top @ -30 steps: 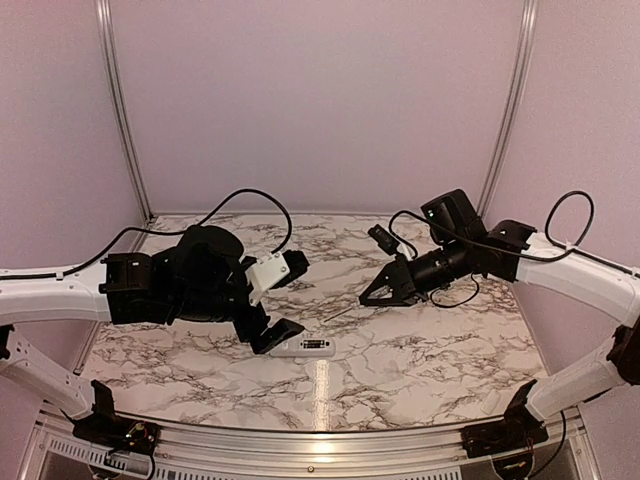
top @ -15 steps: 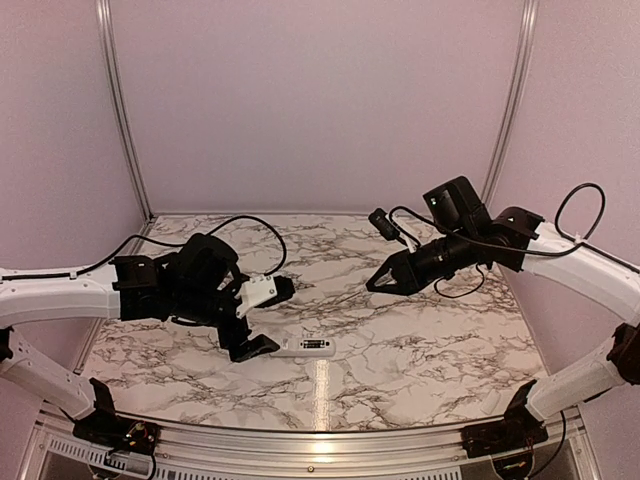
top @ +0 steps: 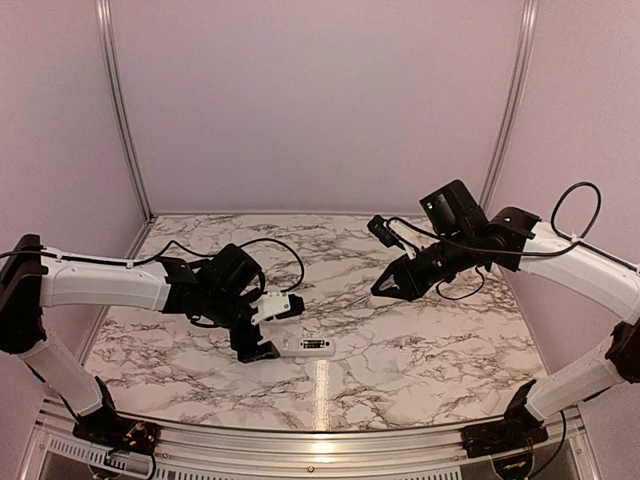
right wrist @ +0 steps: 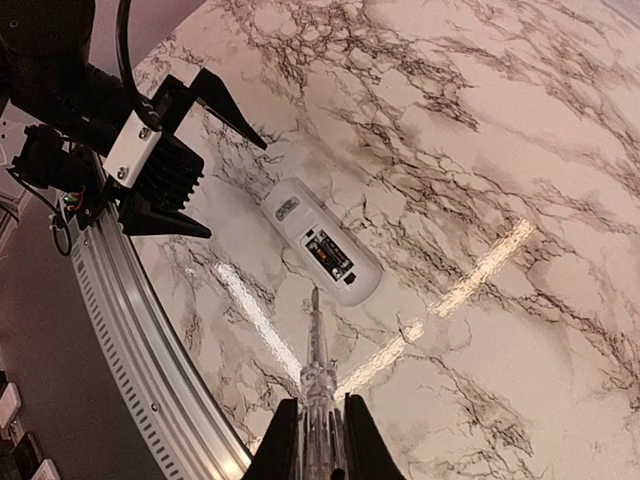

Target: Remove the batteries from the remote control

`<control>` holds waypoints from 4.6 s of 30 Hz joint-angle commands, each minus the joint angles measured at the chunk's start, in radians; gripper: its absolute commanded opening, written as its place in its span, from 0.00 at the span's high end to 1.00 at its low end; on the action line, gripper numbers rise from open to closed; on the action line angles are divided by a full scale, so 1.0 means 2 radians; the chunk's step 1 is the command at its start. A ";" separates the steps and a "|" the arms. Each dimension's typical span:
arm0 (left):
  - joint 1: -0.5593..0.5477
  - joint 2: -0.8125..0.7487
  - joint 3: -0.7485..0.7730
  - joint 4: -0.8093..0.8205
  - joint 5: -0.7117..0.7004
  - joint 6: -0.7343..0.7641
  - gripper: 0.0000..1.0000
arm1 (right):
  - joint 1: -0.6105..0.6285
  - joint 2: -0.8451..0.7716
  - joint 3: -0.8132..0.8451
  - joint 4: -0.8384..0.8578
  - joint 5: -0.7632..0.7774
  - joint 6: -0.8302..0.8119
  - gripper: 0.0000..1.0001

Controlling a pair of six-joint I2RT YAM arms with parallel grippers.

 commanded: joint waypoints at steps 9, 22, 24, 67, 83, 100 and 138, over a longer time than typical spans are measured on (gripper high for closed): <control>0.013 0.072 0.021 0.029 0.001 0.032 0.08 | 0.005 0.020 0.013 -0.010 0.032 -0.038 1.00; 0.025 0.112 0.016 0.061 0.003 0.058 0.13 | 0.005 0.048 0.020 -0.008 0.023 -0.075 1.00; 0.026 0.117 0.017 0.064 0.005 0.059 0.16 | 0.005 0.053 0.021 -0.009 0.023 -0.082 1.00; 0.002 0.106 0.018 0.035 0.037 0.014 0.73 | 0.006 0.040 -0.006 -0.001 0.004 -0.080 1.00; -0.060 0.102 0.014 0.061 -0.043 -0.024 0.84 | 0.029 0.032 -0.058 0.034 0.000 -0.103 1.00; -0.060 0.125 0.035 0.048 -0.046 -0.017 0.92 | 0.041 0.088 -0.038 0.026 0.032 -0.132 1.00; -0.060 0.138 0.046 0.035 -0.081 -0.032 0.98 | 0.067 0.152 0.013 0.007 0.045 -0.107 1.00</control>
